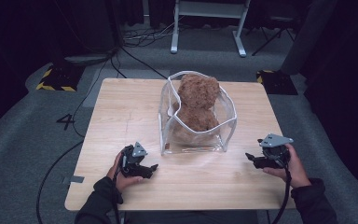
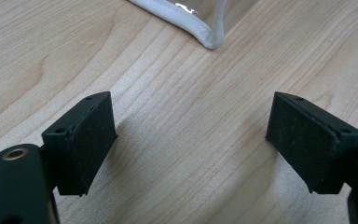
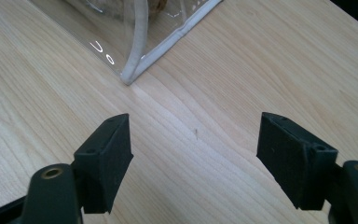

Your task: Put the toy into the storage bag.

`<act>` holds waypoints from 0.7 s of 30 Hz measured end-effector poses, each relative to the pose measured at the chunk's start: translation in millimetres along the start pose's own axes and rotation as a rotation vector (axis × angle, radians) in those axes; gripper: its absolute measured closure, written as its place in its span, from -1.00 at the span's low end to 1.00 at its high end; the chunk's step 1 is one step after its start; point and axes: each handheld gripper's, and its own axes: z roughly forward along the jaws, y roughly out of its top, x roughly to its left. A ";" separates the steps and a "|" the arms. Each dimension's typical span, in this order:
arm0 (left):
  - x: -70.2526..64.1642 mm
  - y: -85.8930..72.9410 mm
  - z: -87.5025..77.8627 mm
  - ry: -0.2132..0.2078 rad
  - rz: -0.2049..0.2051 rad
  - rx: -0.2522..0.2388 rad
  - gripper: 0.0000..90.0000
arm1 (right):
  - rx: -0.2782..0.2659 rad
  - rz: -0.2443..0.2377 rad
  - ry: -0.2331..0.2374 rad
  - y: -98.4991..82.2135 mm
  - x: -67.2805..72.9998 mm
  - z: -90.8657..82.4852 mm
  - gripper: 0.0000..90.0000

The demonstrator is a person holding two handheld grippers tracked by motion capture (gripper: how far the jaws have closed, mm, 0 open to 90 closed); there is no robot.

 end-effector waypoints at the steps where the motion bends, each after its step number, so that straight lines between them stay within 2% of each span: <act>1: 0.0 0.0 0.0 0.000 0.000 0.000 -0.65 | 0.001 0.000 0.000 -1.5 -0.4 0.5 -0.41; 5: 0.1 0.0 -0.1 0.000 0.002 0.001 -0.65 | 0.009 0.007 -0.020 -8.2 -1.8 2.4 -0.41; 21: 0.1 0.0 -0.1 0.000 0.001 0.002 -0.65 | 0.041 0.062 -0.021 -36.7 -7.0 11.4 -0.41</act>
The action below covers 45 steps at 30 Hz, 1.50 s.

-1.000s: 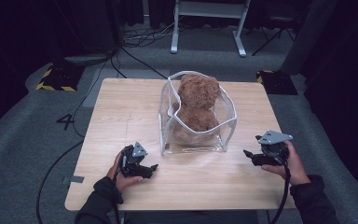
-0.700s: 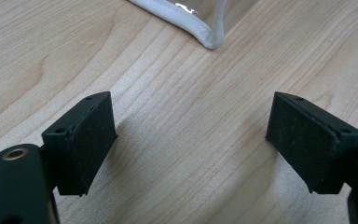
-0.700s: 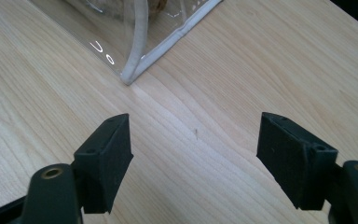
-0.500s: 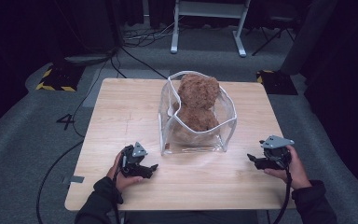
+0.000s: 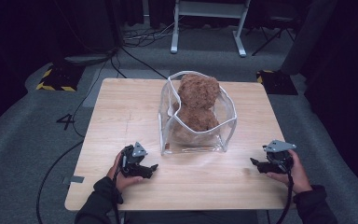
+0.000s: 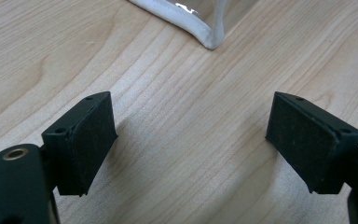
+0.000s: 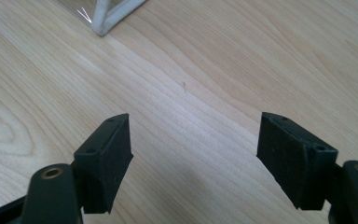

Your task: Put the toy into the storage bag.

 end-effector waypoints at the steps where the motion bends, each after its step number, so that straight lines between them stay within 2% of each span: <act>1: -0.1 0.0 -0.1 0.000 -0.002 0.001 -0.65 | 0.001 0.002 -0.001 -1.8 -0.2 0.5 -0.41; 13: 0.0 0.0 0.0 0.000 0.000 0.000 -0.65 | 0.025 0.059 0.010 -24.5 -4.3 5.9 -0.42; 24: 0.0 0.1 0.1 0.000 -0.003 -0.001 -0.65 | -0.025 0.116 0.051 -42.7 -8.5 5.5 -0.46; 32: -0.1 0.2 0.3 0.002 -0.004 -0.003 -0.65 | -0.086 0.225 0.091 -61.4 -16.8 4.4 -0.56; 34: -0.1 0.2 0.3 0.002 -0.004 -0.003 -0.65 | -0.088 0.239 0.078 -64.0 -17.8 3.1 -0.58; 45: -0.5 0.0 0.3 0.004 -0.005 -0.003 -0.65 | -0.080 0.252 0.066 -68.0 -22.1 1.3 -0.64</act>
